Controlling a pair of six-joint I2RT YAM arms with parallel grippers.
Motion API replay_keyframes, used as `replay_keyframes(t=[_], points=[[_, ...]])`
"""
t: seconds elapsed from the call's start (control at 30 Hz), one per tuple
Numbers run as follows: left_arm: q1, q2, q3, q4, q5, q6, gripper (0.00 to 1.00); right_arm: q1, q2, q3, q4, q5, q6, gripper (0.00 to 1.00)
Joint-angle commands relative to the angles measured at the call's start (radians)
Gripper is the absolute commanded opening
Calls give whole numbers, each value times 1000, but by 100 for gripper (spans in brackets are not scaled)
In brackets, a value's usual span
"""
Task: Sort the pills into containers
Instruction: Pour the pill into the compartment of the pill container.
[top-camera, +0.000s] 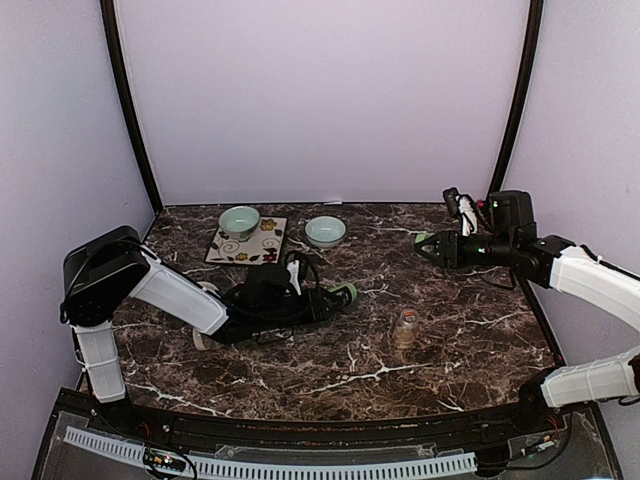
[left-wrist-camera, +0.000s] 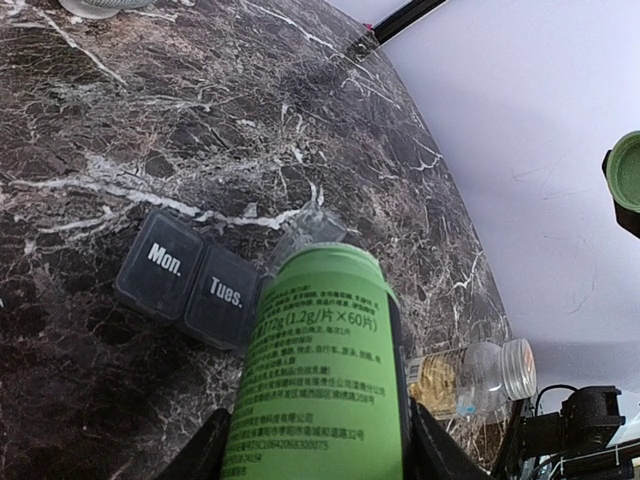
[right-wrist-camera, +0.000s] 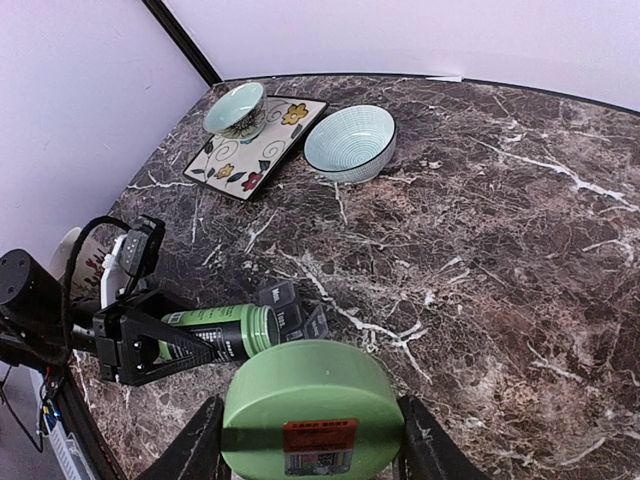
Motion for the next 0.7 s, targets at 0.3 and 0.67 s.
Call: replay_keyframes(t=[0.3,0.67], points=[[-7,-3,42,-44,-29,24,0,-10,1,-16,46,-12,14,20],[-15,-5,71,-92,-37,49,0,-10,6,-16,49,-12,15,20]])
